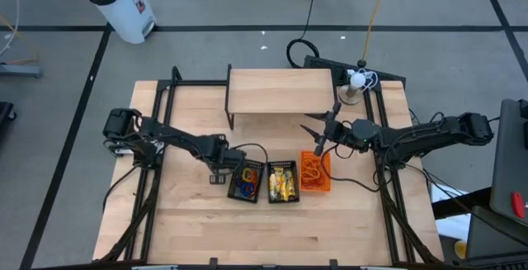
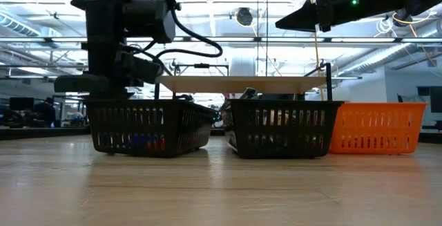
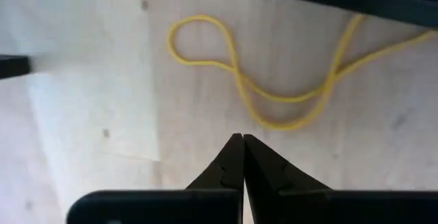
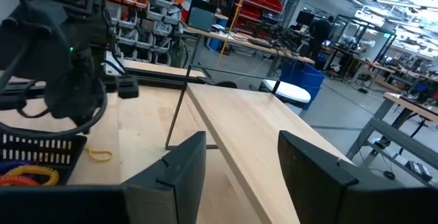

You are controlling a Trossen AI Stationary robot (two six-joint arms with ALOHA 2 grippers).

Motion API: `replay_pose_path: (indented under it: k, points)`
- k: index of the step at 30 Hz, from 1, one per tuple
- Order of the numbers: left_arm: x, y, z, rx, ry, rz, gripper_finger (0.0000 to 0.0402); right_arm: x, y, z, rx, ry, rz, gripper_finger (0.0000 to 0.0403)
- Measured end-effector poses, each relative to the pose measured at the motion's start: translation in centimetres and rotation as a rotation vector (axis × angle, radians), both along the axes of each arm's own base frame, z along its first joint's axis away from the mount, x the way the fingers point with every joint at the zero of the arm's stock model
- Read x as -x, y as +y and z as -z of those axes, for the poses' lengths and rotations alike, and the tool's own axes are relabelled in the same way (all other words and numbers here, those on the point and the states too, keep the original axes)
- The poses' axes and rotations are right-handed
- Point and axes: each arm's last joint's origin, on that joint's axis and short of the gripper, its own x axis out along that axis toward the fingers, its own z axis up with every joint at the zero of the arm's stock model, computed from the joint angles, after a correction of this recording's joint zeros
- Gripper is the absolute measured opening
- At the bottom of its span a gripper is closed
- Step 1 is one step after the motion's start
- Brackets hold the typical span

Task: Pick & Place Office Desk Supplies
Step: Put the yellow rubber band into the orange basket

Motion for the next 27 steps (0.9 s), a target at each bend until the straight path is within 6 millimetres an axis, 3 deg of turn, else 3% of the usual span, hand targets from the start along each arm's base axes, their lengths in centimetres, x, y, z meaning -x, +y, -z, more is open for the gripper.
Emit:
replay_pose_path:
  k: [9,14,27]
  points:
    - [0.0,0.2,-2.8,-0.034,-0.025,0.0,0.0001,0.0,0.4,0.0,-0.002,0.002,-0.037,0.0171]
    - [0.0,-0.2,-3.5,0.096,-0.057,0.033,0.0009,0.0,0.5,0.1,-0.004,0.011,-0.044,0.0171]
    - [-0.4,-0.2,-3.5,0.16,-0.101,-0.017,0.0139,0.0,0.5,0.2,-0.004,0.017,-0.045,0.0171]
